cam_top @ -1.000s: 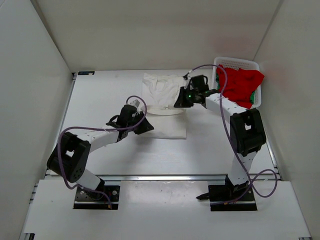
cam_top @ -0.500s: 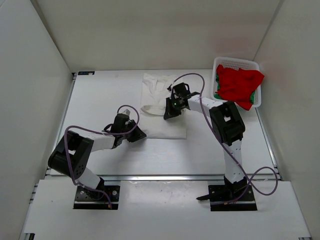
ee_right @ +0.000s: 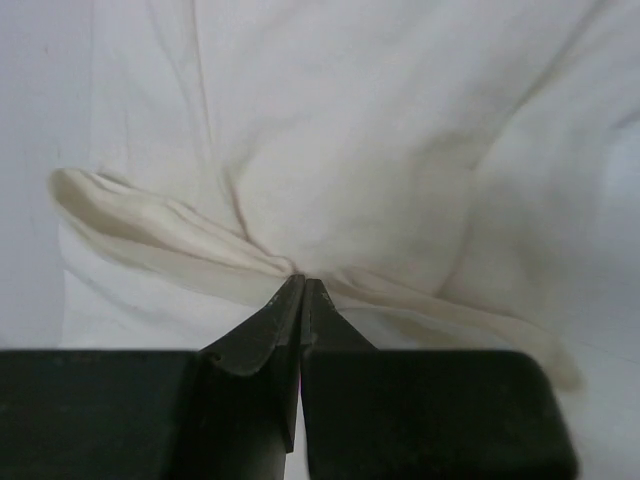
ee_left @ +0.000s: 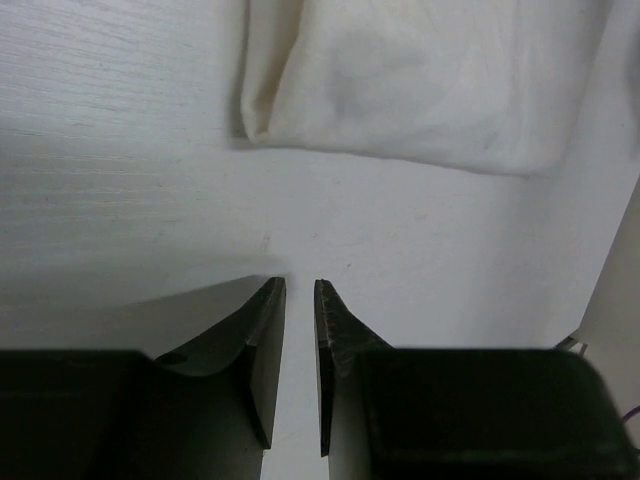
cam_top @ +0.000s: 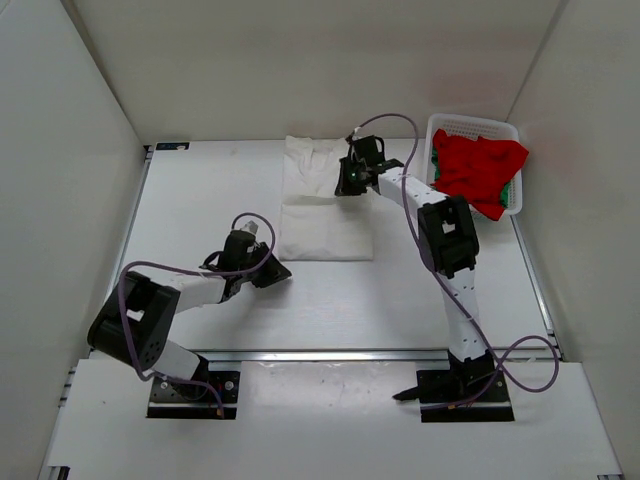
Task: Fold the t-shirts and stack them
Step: Fold the folded rectangular tshirt in 1/3 of the way
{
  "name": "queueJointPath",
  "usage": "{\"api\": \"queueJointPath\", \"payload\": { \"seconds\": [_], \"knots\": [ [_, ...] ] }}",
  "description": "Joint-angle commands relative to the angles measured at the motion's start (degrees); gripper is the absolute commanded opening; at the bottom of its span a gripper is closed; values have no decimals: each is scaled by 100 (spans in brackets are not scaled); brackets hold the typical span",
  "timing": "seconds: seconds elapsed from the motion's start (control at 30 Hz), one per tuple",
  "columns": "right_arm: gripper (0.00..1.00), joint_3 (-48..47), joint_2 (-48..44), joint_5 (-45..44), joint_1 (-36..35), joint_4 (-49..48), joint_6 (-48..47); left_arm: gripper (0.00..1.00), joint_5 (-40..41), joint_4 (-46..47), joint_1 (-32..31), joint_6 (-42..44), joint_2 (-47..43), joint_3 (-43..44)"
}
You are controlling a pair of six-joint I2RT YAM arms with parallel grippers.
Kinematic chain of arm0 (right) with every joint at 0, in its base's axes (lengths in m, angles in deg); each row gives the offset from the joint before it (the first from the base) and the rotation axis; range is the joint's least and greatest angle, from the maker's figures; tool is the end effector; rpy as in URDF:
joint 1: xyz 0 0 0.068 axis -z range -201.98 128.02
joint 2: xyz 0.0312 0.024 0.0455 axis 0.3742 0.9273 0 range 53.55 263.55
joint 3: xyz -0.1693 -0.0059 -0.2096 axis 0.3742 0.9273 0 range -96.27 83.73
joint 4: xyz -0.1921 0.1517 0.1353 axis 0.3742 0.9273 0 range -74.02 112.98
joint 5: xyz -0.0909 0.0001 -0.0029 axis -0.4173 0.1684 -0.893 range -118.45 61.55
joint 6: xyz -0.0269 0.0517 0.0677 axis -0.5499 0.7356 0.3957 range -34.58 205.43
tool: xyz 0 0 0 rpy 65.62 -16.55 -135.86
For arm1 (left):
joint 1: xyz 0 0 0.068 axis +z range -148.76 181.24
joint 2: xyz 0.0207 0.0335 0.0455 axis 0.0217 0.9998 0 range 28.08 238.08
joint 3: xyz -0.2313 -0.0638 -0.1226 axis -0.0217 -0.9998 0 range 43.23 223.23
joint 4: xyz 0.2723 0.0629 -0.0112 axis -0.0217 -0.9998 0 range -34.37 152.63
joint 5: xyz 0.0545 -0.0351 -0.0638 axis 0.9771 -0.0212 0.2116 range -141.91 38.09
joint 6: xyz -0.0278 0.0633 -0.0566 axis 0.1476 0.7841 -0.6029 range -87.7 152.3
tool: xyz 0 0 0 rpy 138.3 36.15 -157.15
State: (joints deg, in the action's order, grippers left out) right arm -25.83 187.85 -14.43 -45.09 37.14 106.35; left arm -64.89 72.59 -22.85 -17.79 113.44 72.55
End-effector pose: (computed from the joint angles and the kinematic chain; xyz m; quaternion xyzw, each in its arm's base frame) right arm 0.5189 0.2424 0.1352 -0.0634 0.9189 0.2445 0.3030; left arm 0.2680 -0.1394 0.0781 -0.1661 0.9074 -0.3077 0.2331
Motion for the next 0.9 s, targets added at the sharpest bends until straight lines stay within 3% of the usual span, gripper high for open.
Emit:
{"api": "queueJointPath", "payload": {
  "seconds": [0.0, 0.17, 0.47, 0.7, 0.87],
  "knots": [
    [0, 3, -762, -627, 18, -305, -159, 30, 40, -125, -121, -19, -493, 100],
    [0, 1075, -1555, -357, -9, -552, -177, 30, 49, -152, -113, 42, -425, 591],
    [0, 2061, -1865, 829, -88, -825, -1, 30, -4, -3, 98, -168, 393, 1382],
    [0, 816, -741, 1173, -133, -360, -133, 29, 128, -108, -42, -89, 1473, 2217],
    [0, -486, 298, 1340, 175, 201, -45, 28, 58, -11, 81, -124, 1721, 1938]
  ]
}}
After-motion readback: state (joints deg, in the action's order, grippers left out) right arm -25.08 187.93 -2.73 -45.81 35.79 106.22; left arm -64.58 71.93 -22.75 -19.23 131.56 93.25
